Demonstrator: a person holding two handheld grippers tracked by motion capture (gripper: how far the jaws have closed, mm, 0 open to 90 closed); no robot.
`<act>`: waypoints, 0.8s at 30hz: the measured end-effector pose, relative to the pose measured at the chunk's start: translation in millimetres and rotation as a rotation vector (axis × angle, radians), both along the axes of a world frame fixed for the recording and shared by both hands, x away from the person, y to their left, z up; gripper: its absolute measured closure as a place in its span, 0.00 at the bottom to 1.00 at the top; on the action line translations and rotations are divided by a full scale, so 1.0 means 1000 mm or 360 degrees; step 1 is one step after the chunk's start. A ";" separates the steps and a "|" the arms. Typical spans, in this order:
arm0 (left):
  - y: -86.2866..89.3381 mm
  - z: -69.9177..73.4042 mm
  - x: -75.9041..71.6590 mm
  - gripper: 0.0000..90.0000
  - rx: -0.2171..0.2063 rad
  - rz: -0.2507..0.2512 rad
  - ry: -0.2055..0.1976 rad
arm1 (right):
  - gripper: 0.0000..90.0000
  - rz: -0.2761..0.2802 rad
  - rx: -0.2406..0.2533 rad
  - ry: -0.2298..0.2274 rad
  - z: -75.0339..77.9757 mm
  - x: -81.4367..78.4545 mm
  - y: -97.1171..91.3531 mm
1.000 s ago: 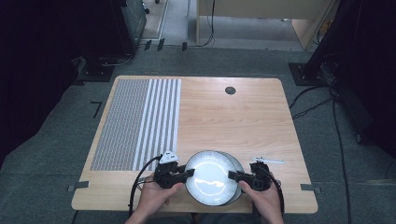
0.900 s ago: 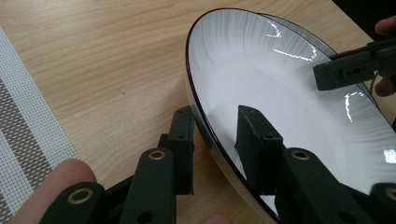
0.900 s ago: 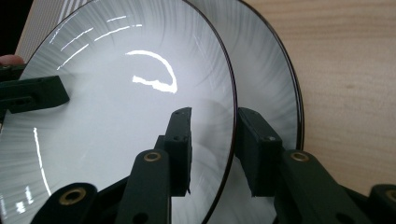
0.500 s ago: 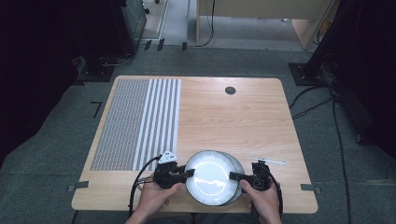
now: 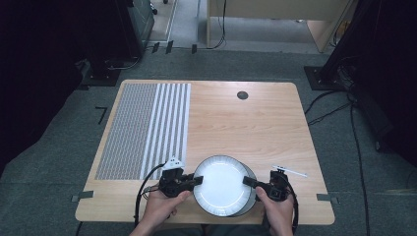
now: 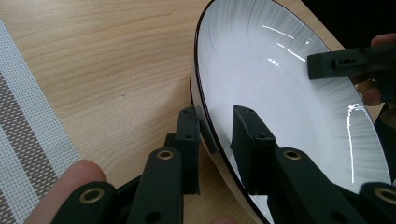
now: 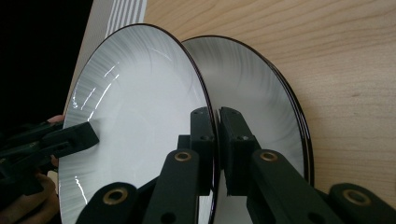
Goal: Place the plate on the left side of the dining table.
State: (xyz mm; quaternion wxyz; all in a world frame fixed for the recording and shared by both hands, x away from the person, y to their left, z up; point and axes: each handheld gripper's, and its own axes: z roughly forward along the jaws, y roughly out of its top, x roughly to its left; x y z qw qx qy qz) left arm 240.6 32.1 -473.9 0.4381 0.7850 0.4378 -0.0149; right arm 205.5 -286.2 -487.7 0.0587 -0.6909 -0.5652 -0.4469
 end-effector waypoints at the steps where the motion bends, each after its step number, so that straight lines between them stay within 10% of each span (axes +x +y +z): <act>1: 0.000 0.000 0.000 0.81 0.0000 0.0001 -0.0002 | 0.94 -0.0003 -0.0006 -0.0013 0.001 0.000 0.001; 24: 0.030 0.021 0.006 0.86 -0.0046 0.0134 -0.0099 | 0.93 0.0054 0.0052 -0.0070 0.018 0.017 0.026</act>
